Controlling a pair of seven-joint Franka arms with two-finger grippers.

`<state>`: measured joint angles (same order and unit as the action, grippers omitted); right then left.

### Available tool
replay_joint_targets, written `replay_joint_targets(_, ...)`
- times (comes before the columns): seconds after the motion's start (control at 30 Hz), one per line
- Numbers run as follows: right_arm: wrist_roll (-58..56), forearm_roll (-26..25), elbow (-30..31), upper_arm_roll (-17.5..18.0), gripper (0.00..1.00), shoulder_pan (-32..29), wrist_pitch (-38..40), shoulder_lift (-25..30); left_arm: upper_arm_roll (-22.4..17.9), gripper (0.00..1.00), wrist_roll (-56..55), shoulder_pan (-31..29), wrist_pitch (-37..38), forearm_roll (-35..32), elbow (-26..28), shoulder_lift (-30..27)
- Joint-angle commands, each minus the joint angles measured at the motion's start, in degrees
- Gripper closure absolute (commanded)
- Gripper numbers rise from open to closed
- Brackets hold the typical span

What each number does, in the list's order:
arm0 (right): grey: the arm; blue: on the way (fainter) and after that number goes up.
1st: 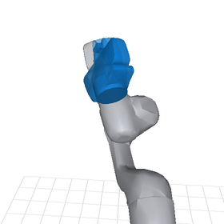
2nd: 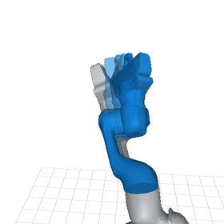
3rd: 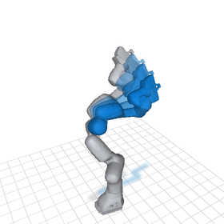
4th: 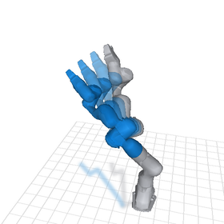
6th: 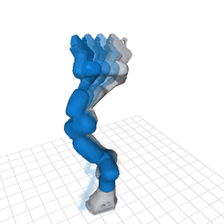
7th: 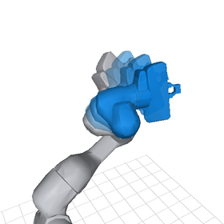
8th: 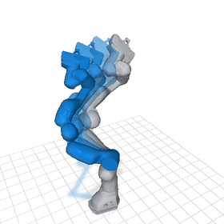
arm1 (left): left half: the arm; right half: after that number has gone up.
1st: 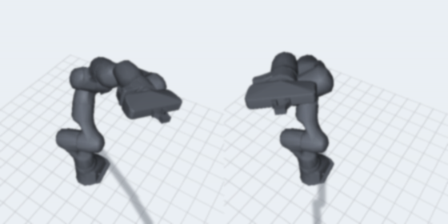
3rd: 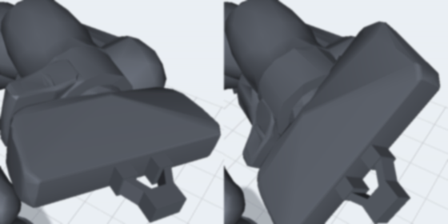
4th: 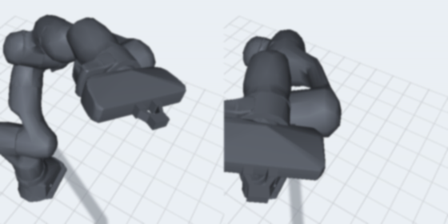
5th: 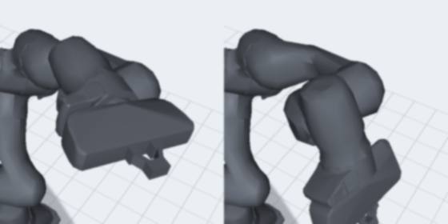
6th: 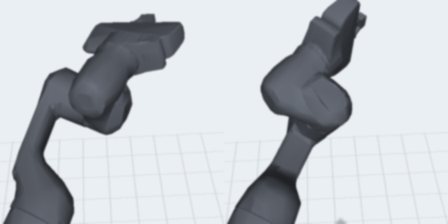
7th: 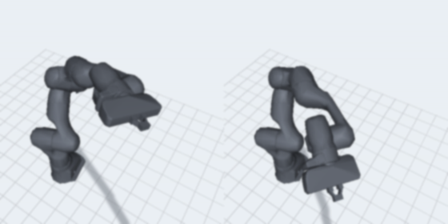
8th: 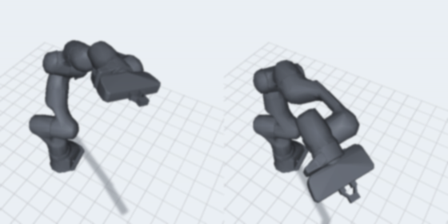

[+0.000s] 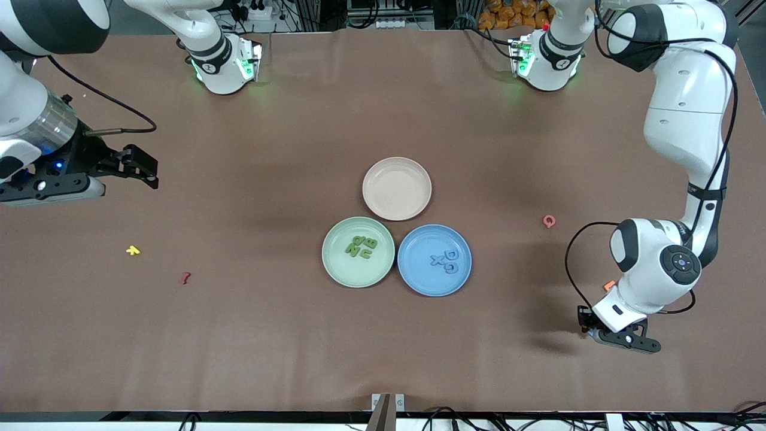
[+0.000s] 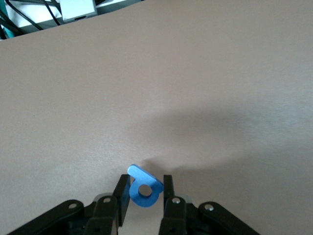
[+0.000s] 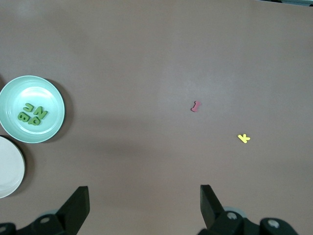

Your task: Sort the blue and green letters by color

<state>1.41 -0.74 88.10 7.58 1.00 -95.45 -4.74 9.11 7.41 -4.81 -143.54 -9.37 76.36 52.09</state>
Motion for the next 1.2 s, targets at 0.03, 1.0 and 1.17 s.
replay_joint_targets(0.03,-0.09,1.09,-1.44,0.07,0.0,-0.47,0.79,-0.71,-0.33,0.81,-4.06,1.73,5.28,0.85,3.35,-5.59)
replay_joint_targets(1.0,-0.09,1.35,-1.18,0.15,0.0,-0.47,1.14,-1.67,-0.15,0.81,-33.58,15.0,15.57,3.83,12.58,-17.46)
replay_joint_targets(1.17,0.0,1.35,-1.18,0.15,0.0,-0.74,1.14,-1.85,0.03,0.81,-41.14,18.16,15.57,4.45,13.46,-18.07)
